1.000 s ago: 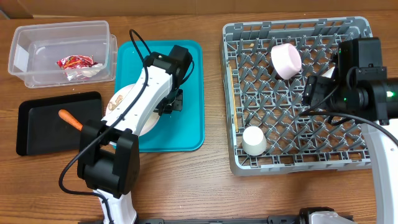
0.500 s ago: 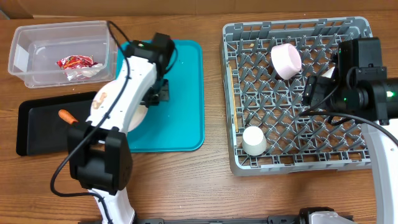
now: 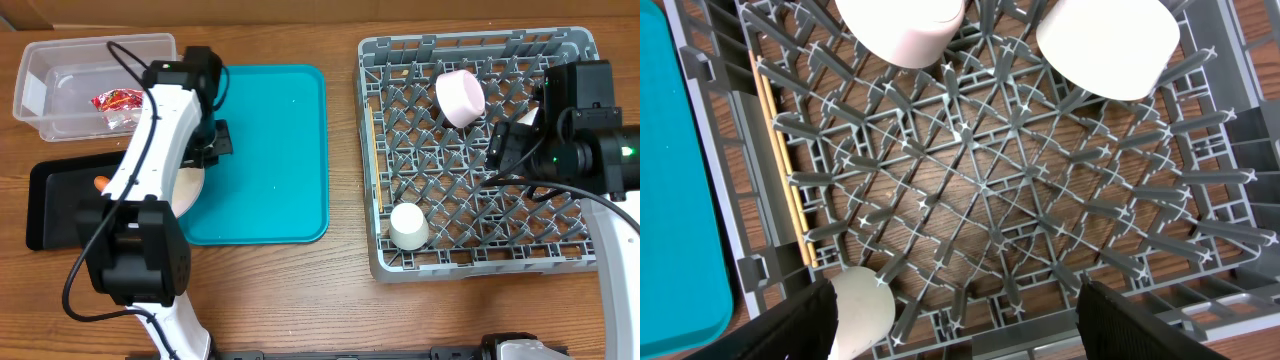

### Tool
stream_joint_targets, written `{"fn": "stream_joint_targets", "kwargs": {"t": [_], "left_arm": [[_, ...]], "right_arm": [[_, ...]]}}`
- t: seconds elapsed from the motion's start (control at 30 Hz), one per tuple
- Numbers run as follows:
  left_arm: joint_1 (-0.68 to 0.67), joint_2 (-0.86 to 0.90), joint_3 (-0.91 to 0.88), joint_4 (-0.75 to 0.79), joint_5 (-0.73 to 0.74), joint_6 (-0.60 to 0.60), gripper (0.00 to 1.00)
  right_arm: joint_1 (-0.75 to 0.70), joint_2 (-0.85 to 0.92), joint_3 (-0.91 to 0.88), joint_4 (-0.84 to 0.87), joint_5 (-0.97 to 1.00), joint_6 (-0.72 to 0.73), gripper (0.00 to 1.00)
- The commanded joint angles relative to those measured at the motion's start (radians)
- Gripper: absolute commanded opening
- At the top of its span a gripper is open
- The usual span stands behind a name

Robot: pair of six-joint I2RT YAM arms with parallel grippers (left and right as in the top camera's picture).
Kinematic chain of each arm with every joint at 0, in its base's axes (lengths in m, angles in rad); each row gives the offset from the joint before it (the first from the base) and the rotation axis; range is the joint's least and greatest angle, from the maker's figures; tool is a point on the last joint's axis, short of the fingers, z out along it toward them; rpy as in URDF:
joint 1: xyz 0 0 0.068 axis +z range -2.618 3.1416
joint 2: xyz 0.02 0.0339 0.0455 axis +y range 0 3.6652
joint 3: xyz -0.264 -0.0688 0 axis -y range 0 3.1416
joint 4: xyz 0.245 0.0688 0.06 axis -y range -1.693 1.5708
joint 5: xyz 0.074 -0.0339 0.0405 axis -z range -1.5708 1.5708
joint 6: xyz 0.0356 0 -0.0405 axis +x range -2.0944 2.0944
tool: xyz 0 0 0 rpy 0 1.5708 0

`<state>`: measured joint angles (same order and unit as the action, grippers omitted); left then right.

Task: Sort waste into correct bins and load items into the dishwasher
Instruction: 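Lift the plate left and tip the rice over the black tray, then tilt the white plate steeply with the left gripper, dumping rice onto the black tray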

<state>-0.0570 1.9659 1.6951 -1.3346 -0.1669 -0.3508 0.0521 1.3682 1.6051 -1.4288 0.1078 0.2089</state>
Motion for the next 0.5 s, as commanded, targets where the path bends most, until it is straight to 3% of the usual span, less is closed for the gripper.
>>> {"fn": "stream_joint_targets", "kwargs": {"t": [0.0, 0.47], "left_arm": [[0.032, 0.001, 0.031, 0.002, 0.065, 0.068, 0.04], [0.122, -0.042, 0.058, -0.001, 0.220, 0.169, 0.04]], "right_arm": [[-0.003, 0.002, 0.004, 0.005, -0.004, 0.000, 0.79], [-0.003, 0.002, 0.004, 0.005, -0.004, 0.000, 0.79]]}}
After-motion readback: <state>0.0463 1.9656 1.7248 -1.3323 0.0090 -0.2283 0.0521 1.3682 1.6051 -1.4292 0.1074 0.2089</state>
